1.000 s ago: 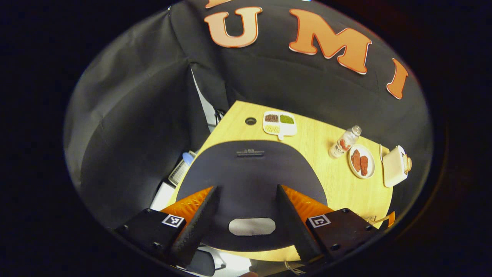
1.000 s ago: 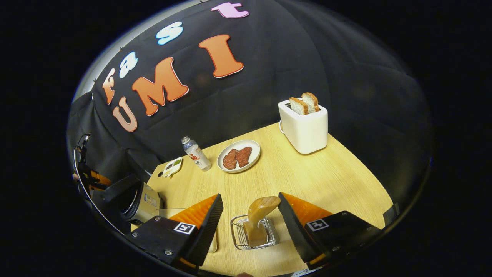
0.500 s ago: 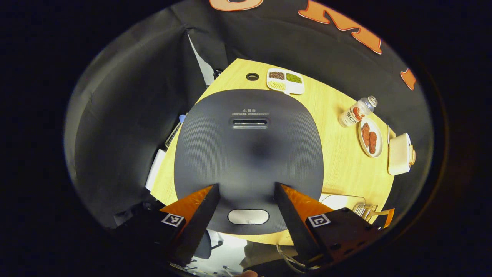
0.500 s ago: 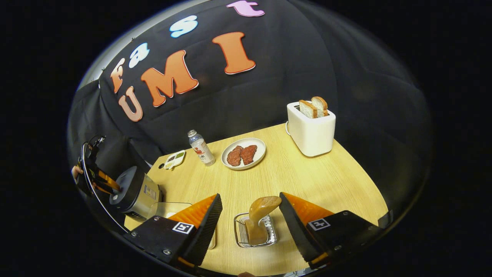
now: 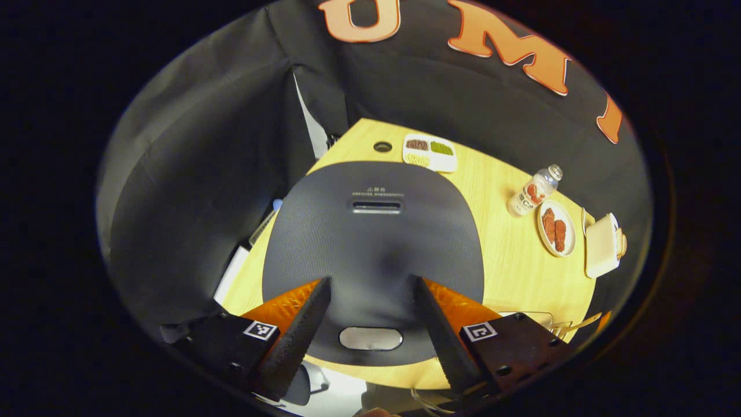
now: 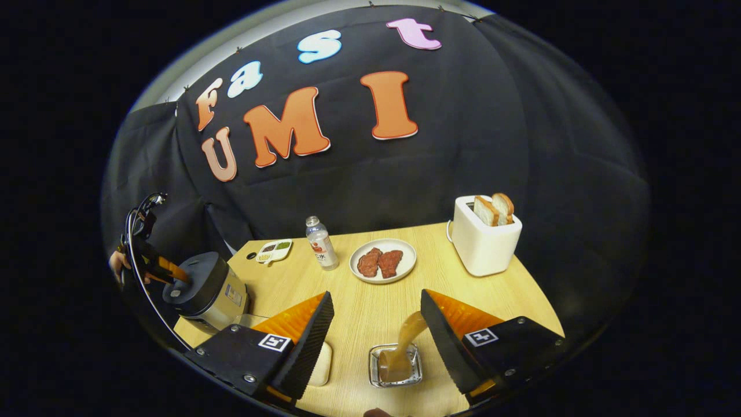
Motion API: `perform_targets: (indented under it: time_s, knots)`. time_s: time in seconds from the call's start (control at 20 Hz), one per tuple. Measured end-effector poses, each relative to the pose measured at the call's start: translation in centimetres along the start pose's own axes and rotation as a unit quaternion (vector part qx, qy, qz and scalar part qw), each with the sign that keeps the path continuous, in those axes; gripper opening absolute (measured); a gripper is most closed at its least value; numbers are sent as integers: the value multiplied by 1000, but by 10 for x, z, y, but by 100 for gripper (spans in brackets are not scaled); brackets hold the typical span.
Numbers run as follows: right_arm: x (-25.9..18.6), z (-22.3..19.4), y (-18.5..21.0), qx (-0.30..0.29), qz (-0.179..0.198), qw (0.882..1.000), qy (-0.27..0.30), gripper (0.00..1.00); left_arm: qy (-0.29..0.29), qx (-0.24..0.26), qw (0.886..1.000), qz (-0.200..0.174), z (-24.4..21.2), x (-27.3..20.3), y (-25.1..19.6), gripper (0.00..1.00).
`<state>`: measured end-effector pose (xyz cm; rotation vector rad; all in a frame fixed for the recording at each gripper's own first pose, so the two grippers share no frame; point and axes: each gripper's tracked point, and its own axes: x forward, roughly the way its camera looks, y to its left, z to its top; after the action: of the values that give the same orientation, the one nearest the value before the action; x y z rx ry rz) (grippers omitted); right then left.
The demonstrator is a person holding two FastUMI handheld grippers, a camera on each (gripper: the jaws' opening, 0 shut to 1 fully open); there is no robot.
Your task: Close the left gripper, press the button to open the rice cooker; take a wooden spoon from the chopstick holder with the right hand, scoop a spoonful of rice and pour it into the rice cooker, then put the wooden spoon back into the chopstick holder.
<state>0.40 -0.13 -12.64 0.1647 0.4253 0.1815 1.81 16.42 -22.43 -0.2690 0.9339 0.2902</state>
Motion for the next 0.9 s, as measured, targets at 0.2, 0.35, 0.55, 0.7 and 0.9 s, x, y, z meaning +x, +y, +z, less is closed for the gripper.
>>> perform_targets:
  time_s: [0.2,0.35,0.55,0.7,0.9]
  knots:
    - [-6,49,7,-18,-5,998,-63,94,-158,13,987,-7,45,-48,-21,100]
    - [-12,81,11,-31,-10,993,-111,94,-268,31,963,-19,71,-102,-35,100]
    - [-19,105,22,-45,-3,988,-148,93,-364,35,930,-45,89,-159,-60,99]
    - [-25,116,24,-47,-2,984,-172,94,-414,41,907,-66,92,-193,-80,99]
    - [-29,124,17,-44,-11,981,-188,94,-451,62,887,-78,86,-218,-101,100]
